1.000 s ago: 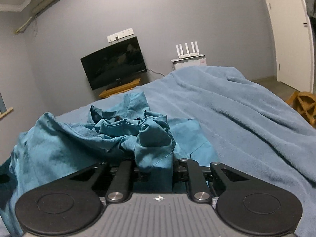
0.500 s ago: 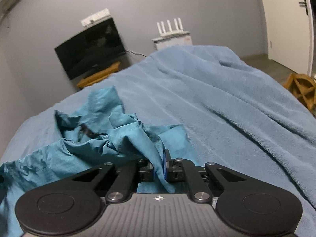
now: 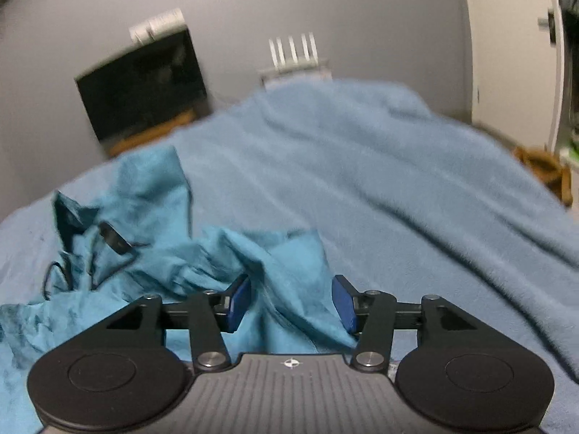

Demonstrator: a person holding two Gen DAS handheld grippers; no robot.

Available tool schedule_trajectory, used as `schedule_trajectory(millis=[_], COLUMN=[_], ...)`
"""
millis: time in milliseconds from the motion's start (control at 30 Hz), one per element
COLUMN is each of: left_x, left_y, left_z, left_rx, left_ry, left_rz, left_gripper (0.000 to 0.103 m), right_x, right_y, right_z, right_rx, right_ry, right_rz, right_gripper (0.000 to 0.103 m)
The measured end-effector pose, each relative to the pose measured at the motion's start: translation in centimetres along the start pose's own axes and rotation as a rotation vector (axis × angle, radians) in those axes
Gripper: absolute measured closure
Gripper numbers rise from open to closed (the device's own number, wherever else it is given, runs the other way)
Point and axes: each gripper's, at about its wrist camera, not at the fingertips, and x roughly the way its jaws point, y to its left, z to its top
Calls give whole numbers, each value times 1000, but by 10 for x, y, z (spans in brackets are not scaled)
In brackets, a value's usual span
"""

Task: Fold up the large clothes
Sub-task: 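Lift the hem with both grippers and fold it toward the hood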

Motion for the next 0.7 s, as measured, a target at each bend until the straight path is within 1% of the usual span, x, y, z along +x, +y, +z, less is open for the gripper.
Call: schedule_trajectory(millis=[33, 67, 100, 133, 167, 200, 267, 300, 367, 433, 467, 500, 533, 567, 600, 633, 700], left_x=[-13, -21, -28, -32, -36, -36, -31, -25, -7, 11, 18, 25, 29, 33, 36, 39, 41], left_y=[-6, -13, -21, -28, -35, -41, -55, -61, -66, -62, -56, -48, -42, -35, -27, -20, -8], left_z=[-8, -15, -22, -27, -31, -31, -28, -28, -31, -37, -42, -47, -48, -49, -50, -50, -52], left_rx=[2, 14, 22, 22, 23, 33, 94, 124, 137, 92, 71, 45, 17, -12, -42, -68, -109], left_ry=[-48, -74, -96, -113, -131, -138, -129, -113, -91, -44, -24, -15, -10, -6, -8, -8, 2], left_rz=[-16, -35, -36, -16, -6, -32, -141, -162, -132, -108, -110, -134, -142, -133, -118, -105, -68], left_gripper=[15, 11, 11, 11, 11, 11, 11, 11, 11, 11, 11, 9, 8, 6, 6, 6, 6], right_x=[-11, -23, -32, -39, -43, -45, -42, -38, -25, -9, 1, 9, 18, 21, 26, 28, 27], right_y=[3, 10, 16, 22, 28, 34, 52, 60, 76, 80, 76, 70, 61, 50, 37, 23, -6], right_z=[-4, -10, -16, -23, -29, -35, -43, -46, -49, -49, -48, -47, -45, -48, -49, -48, -49], right_rx=[-20, -47, -72, -90, -93, -93, -149, -189, -264, -272, -237, -194, -134, -82, -21, 47, 182], right_ry=[-45, -106, -152, -174, -189, -201, -189, -179, -160, -134, -110, -83, -55, -50, -50, -56, -60], right_rz=[-4, -4, 10, 30, 49, 74, 130, 145, 149, 115, 105, 100, 87, 69, 40, 21, 15], right_gripper=[50, 50, 50, 54, 56, 58, 64, 67, 71, 72, 72, 72, 73, 77, 88, 103, 103])
